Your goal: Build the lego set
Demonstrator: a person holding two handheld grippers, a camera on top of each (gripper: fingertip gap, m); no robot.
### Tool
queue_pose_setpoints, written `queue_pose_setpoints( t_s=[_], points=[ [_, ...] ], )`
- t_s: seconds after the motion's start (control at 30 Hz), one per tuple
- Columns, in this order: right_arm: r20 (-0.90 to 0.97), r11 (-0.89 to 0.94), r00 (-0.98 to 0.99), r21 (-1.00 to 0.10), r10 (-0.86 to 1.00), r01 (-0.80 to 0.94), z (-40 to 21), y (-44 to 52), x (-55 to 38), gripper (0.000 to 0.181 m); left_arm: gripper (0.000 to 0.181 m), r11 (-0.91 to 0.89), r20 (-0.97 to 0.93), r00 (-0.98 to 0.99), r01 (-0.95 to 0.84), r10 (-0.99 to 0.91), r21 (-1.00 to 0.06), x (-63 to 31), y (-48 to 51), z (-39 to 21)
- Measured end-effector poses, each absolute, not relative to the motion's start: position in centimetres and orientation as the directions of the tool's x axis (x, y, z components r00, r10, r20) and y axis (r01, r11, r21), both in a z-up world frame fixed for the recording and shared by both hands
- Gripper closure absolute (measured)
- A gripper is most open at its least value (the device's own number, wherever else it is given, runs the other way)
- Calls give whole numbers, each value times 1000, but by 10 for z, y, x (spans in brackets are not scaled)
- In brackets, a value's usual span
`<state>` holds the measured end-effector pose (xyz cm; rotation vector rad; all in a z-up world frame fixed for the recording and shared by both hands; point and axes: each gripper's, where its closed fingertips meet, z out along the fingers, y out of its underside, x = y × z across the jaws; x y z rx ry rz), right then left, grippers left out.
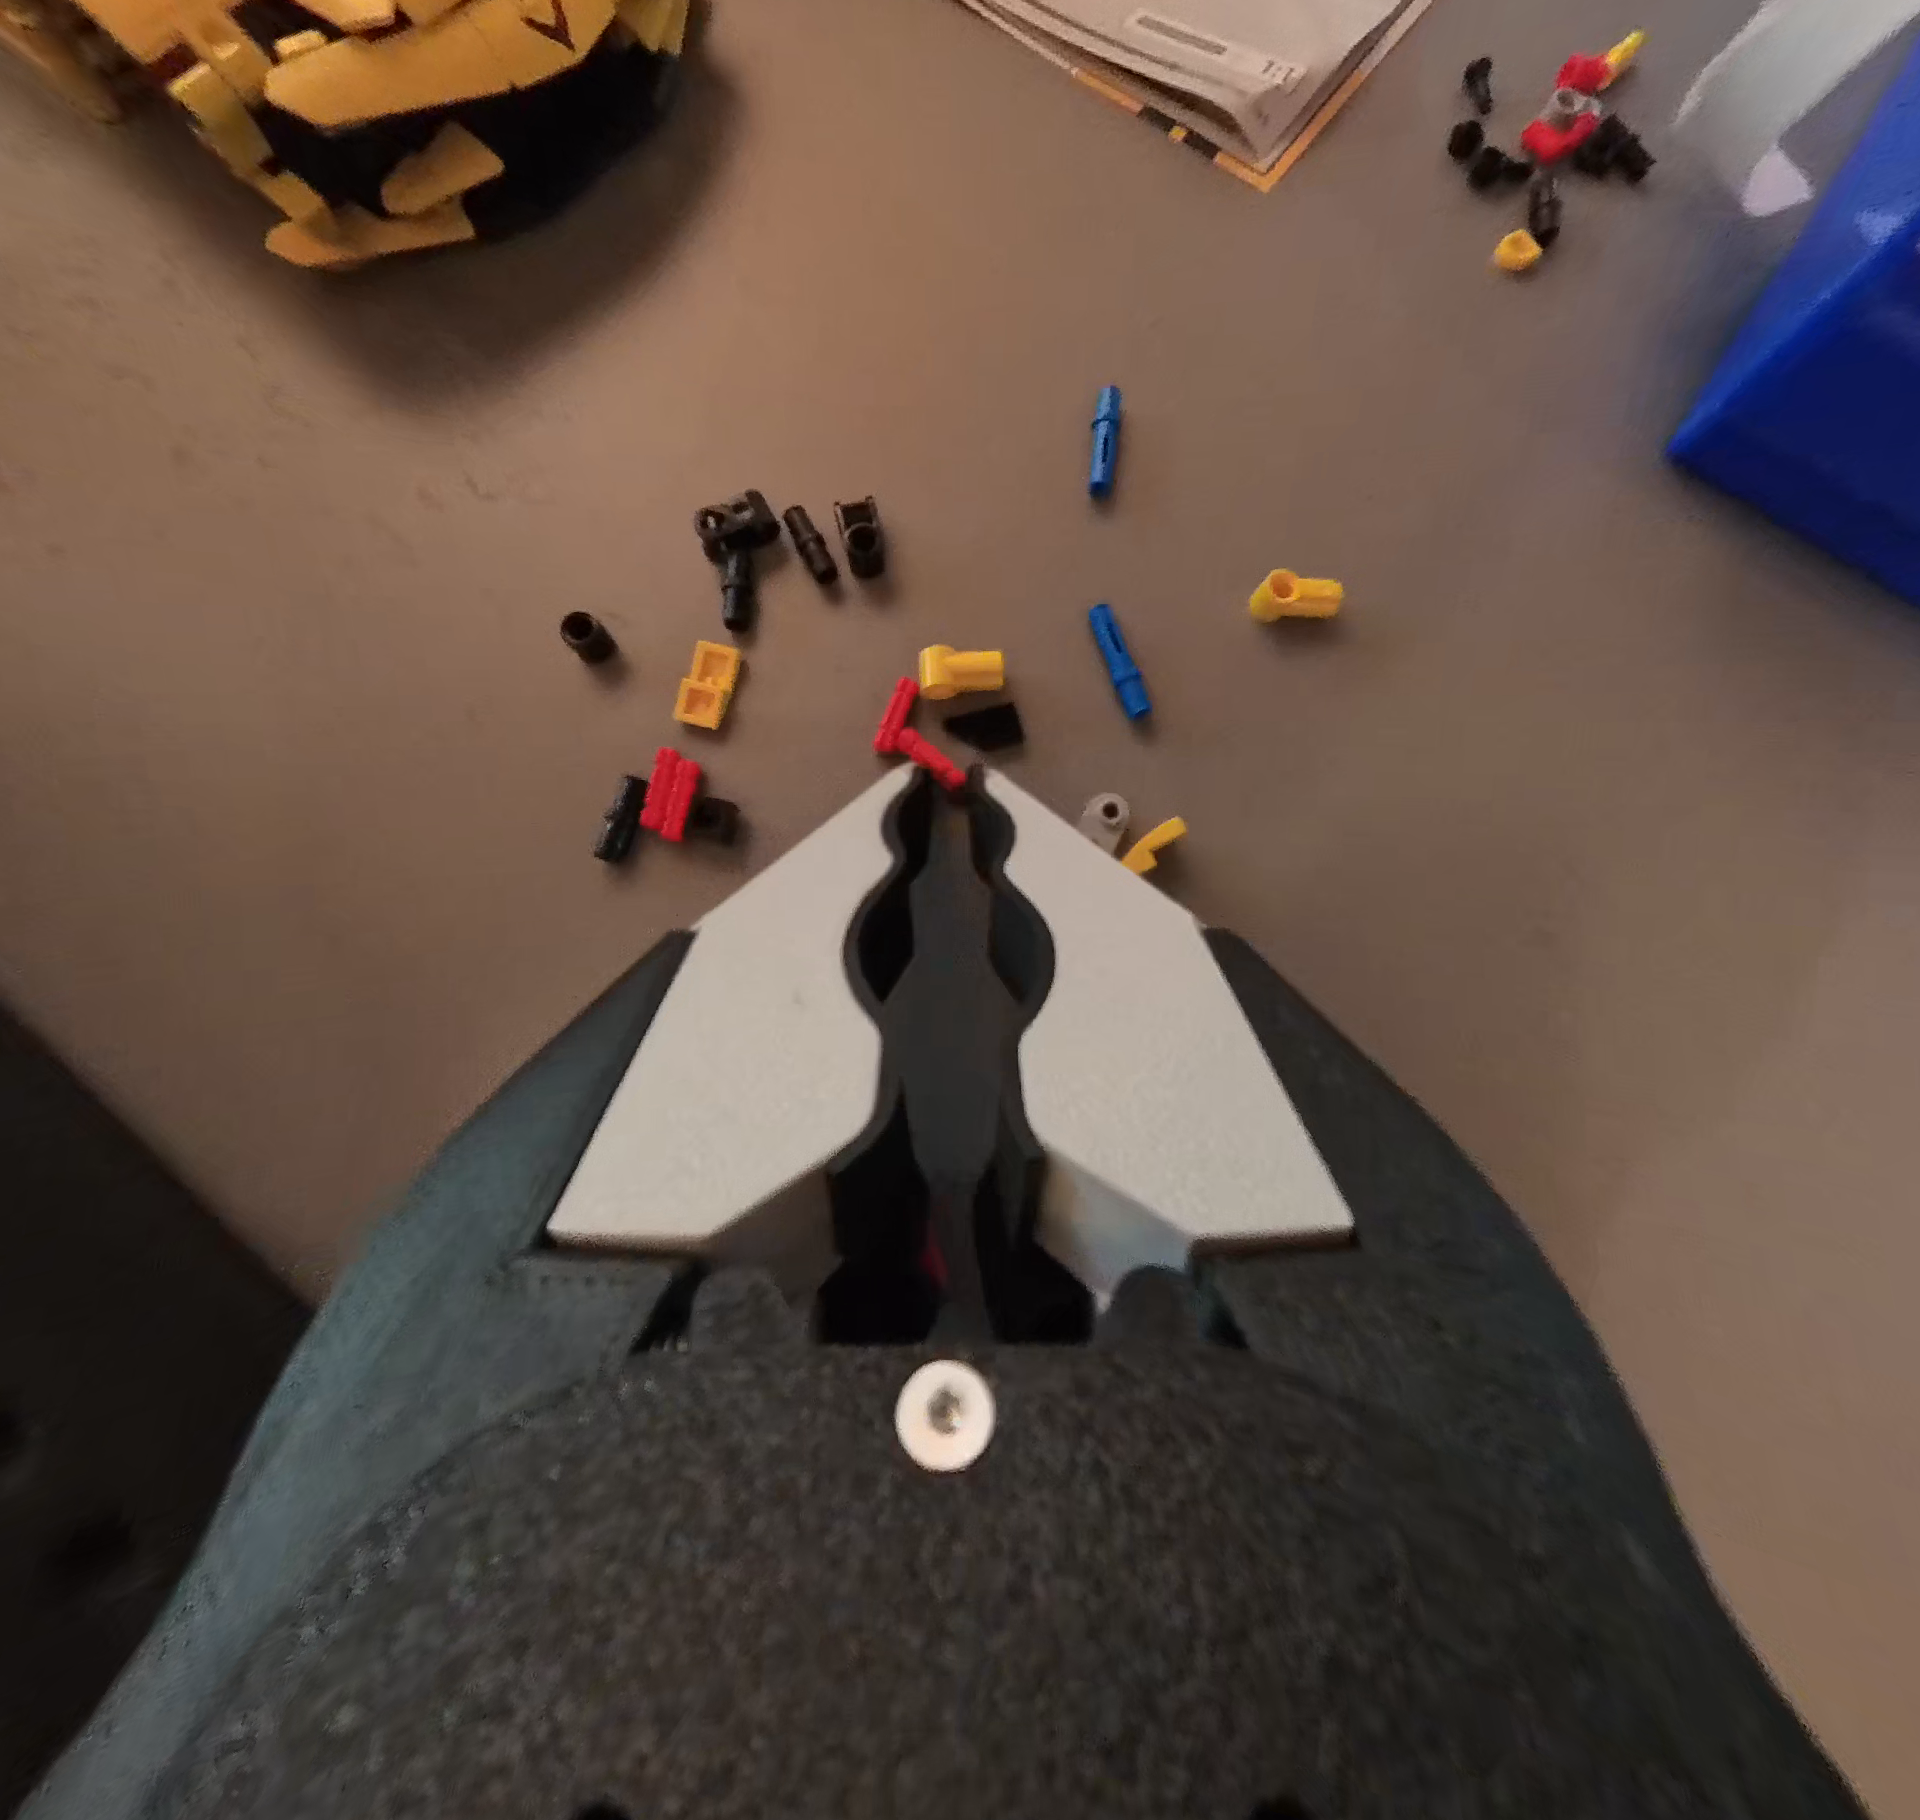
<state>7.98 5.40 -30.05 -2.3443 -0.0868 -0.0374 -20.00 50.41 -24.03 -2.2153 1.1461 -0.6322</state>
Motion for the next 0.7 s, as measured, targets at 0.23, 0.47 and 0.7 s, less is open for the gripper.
queue_pose_setpoints(
  t_s=[0.23,0.47,0.7],
  points=[
    [92,-689,994,-716,67,112,-292,51,77,176,145,-474,156,517,-568,-842,-673,-200,499,-232],
    [-13,-611,951,-769,308,187,-262,70,-17,176,146,-320,98,357,-642,-929,-697,-196,392,-211],
    [-50,-624,880,-724,472,293,-287,108,-97,176,146,-276,218,175,-721,-960,-636,-203,242,-239]
  ],
)
